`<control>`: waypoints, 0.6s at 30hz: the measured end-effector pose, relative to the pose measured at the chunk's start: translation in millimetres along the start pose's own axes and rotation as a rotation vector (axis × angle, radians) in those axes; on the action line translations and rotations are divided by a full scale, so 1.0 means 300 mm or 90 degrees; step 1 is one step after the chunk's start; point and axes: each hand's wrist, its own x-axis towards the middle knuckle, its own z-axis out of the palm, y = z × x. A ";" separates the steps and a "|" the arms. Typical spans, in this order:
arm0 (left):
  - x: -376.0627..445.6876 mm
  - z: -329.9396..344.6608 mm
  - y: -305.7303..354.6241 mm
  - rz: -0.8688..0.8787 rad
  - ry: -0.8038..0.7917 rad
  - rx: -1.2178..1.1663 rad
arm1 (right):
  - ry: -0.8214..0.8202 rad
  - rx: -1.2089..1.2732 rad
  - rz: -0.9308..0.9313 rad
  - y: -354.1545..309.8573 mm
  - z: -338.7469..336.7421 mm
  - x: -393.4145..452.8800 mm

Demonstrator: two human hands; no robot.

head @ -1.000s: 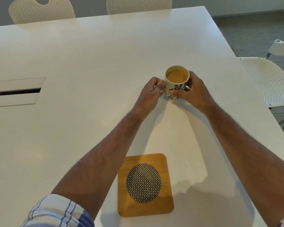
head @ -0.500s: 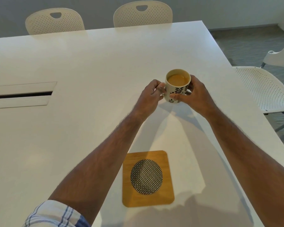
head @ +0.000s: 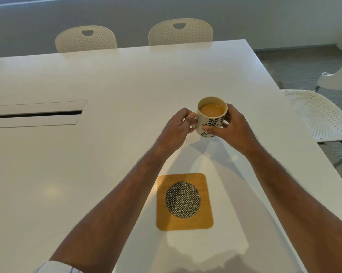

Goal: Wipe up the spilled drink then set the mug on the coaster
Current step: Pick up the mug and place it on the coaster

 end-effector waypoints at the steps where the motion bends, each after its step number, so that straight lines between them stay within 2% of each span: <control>1: -0.018 -0.004 0.000 0.002 0.002 0.000 | 0.001 0.002 -0.001 -0.006 0.007 -0.015; 18: -0.305 -0.056 -0.033 0.000 0.014 -0.007 | -0.016 0.022 0.024 -0.069 0.127 -0.249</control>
